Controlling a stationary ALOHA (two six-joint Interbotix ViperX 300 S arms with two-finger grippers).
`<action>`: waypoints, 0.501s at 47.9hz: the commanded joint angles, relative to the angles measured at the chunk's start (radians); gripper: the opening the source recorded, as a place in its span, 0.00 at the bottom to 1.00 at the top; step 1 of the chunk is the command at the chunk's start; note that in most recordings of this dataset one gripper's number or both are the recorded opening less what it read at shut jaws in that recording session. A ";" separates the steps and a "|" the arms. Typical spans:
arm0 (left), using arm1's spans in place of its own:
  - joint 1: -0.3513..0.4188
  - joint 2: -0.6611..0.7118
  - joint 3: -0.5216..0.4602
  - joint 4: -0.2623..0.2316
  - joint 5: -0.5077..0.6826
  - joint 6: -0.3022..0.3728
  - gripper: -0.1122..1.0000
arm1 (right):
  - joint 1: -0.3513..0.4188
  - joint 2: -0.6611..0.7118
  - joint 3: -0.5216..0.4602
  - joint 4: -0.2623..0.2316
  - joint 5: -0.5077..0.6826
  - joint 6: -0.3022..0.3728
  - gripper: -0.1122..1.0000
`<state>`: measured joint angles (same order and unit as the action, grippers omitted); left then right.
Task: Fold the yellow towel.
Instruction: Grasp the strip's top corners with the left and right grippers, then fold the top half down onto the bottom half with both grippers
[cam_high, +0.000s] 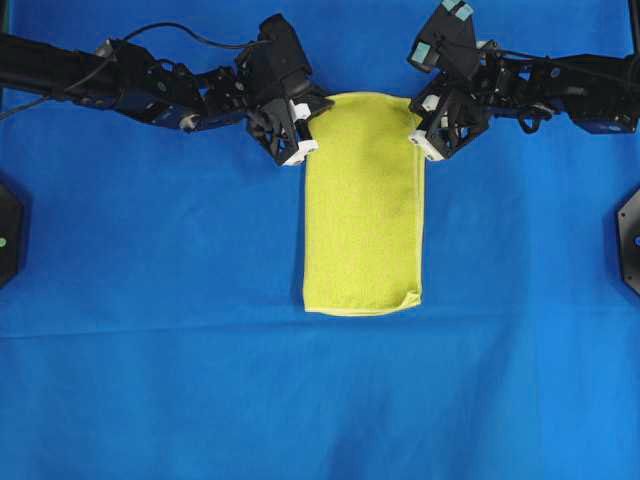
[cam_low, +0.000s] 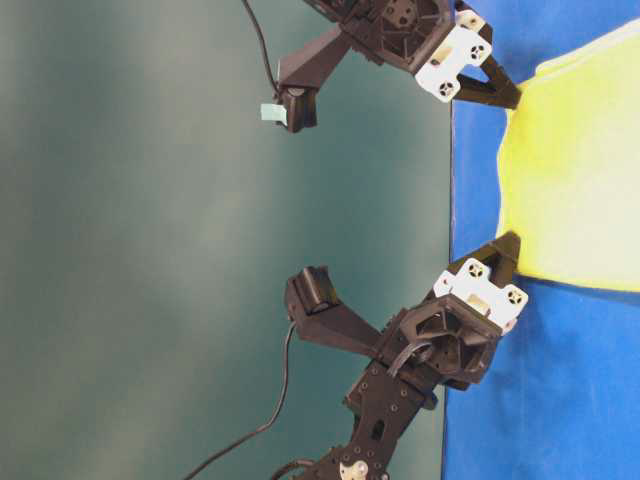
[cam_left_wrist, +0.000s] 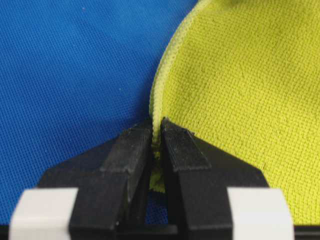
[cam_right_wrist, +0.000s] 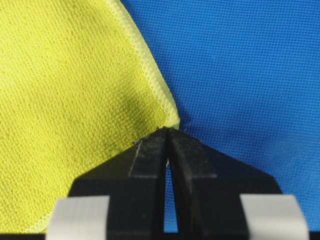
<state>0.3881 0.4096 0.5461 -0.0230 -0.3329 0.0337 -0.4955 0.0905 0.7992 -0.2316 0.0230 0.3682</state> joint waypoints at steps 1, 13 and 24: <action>0.003 -0.014 0.005 -0.002 0.011 0.002 0.14 | 0.008 -0.012 -0.005 0.008 -0.009 0.003 0.11; 0.023 -0.075 -0.002 -0.002 0.044 0.029 0.14 | -0.003 -0.046 -0.020 0.008 0.008 0.002 0.11; 0.034 -0.153 -0.029 -0.003 0.118 0.117 0.14 | -0.020 -0.135 -0.031 0.000 0.055 -0.006 0.11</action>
<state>0.4188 0.3068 0.5400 -0.0230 -0.2270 0.1350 -0.5108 0.0015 0.7869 -0.2270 0.0706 0.3651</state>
